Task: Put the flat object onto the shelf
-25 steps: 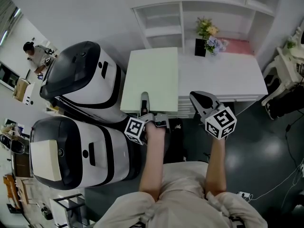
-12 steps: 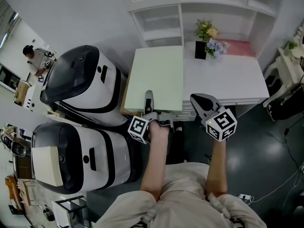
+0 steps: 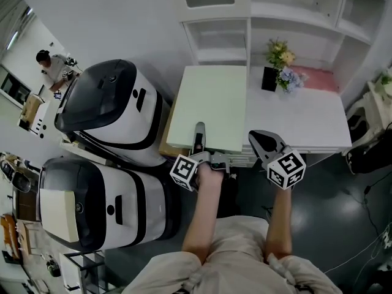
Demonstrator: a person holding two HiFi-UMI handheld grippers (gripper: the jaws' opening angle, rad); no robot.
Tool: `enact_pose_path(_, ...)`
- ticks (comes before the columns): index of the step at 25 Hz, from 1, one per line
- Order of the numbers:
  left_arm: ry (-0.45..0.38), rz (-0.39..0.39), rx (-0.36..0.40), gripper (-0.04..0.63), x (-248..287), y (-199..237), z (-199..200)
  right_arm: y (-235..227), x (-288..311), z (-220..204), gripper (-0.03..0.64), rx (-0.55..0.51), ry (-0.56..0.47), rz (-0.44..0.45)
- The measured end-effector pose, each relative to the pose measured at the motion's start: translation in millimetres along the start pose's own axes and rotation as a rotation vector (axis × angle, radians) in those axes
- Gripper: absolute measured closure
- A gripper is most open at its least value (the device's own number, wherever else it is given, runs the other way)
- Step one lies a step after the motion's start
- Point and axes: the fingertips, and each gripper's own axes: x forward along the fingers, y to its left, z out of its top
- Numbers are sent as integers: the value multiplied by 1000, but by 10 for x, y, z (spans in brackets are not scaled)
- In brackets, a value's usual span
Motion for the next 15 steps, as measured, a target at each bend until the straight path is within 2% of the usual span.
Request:
enact_pose_path(5,12,-9,-3,321,231,43,-10,-118,262,-8,549,-4,10,26)
enact_pose_path(15,41,-10,-22,321,991,97,-80,-681,650,121,549,-8,31,2)
